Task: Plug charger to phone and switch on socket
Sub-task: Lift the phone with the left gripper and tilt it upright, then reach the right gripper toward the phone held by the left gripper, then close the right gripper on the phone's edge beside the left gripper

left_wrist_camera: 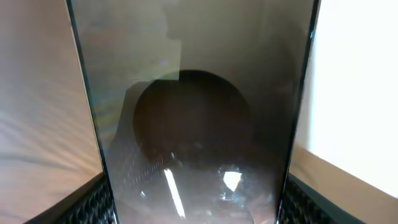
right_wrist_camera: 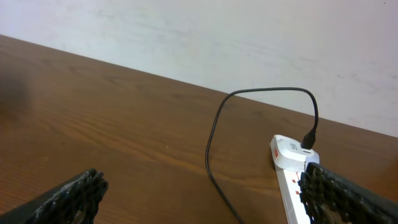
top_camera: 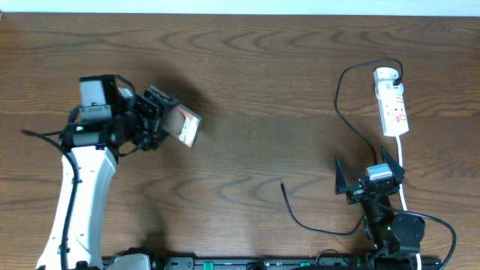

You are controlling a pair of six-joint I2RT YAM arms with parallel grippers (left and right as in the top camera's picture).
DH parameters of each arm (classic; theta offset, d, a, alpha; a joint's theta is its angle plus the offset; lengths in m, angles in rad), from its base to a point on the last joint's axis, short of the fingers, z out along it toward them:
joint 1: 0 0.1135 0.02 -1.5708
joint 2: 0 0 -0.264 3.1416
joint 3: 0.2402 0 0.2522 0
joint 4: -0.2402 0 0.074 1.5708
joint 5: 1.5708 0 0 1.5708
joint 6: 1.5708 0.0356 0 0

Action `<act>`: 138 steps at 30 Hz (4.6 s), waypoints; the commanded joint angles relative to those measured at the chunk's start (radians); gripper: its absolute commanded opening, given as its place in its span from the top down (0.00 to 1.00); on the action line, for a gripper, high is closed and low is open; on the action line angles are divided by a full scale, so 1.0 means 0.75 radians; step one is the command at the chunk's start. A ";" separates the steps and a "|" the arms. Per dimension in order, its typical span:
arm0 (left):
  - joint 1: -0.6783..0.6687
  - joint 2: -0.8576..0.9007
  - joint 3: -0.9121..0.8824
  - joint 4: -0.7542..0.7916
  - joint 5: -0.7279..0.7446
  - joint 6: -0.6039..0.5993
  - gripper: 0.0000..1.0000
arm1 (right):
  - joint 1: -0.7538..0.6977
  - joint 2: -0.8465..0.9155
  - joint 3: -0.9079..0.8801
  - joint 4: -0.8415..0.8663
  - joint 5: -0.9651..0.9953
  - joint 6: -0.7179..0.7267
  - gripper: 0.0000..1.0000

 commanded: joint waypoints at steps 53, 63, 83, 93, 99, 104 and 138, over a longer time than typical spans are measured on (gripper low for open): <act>-0.146 -0.009 0.040 -0.067 -0.439 -0.477 0.93 | 0.190 2.528 2.090 -0.714 -1.758 0.488 0.01; -0.146 0.001 0.040 -0.091 -0.440 -0.696 0.93 | 0.491 2.802 2.090 -0.600 -1.681 0.492 0.01; -0.146 0.023 0.040 -0.134 -0.440 -0.794 0.93 | 0.811 2.826 2.090 -0.197 -1.282 0.817 0.01; -0.174 0.023 0.040 -0.135 -0.440 -1.016 0.93 | 0.848 2.826 2.090 -0.186 -1.185 0.817 0.01; -0.181 0.023 0.040 -0.135 -0.415 -1.063 0.93 | 0.861 2.826 2.090 -0.186 -1.175 0.817 0.01; -0.181 0.023 0.040 -0.136 -0.399 -1.088 0.93 | 0.880 2.826 2.090 -0.186 -1.174 0.817 0.04; -0.181 0.023 0.040 -0.136 -0.369 -1.187 0.93 | 0.995 2.826 2.090 -0.156 -1.072 0.832 0.25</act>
